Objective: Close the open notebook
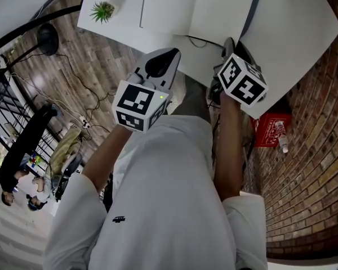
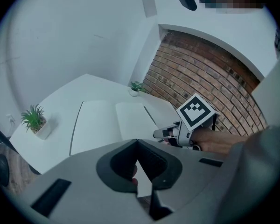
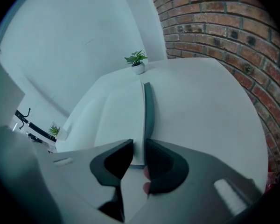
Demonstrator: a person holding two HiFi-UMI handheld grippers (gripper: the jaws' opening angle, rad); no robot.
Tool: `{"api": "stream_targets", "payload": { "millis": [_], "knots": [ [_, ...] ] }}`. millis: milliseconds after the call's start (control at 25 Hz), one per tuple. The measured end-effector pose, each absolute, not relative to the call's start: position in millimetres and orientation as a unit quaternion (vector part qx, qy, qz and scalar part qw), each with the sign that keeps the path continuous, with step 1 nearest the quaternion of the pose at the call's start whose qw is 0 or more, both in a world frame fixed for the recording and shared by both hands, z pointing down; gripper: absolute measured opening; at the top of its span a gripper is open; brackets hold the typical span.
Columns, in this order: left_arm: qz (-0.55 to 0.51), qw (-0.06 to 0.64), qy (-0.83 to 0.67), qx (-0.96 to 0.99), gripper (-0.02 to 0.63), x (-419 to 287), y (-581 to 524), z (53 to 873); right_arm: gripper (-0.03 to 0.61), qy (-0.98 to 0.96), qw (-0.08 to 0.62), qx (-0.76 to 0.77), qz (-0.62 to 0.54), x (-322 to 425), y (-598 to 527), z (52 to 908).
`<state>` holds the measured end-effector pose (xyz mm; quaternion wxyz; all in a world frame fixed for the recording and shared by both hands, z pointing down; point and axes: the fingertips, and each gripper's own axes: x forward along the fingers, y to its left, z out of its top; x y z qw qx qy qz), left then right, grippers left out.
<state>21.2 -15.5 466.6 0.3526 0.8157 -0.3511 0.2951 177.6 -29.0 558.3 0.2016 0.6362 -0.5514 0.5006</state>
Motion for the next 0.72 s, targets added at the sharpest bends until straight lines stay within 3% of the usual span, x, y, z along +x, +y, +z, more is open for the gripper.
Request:
{"api": "stream_targets", "payload": {
  "millis": [440, 720],
  "knots": [
    [0.271, 0.345, -0.367, 0.821, 0.003, 18, -15, 442, 0.068, -0.589, 0.174, 0.634, 0.471, 158, -35, 508],
    [0.25, 0.344, -0.386, 0.819, 0.003, -2, -16, 429, 0.063, -0.626, 0.191, 0.626, 0.425, 134, -43, 477]
  ]
}}
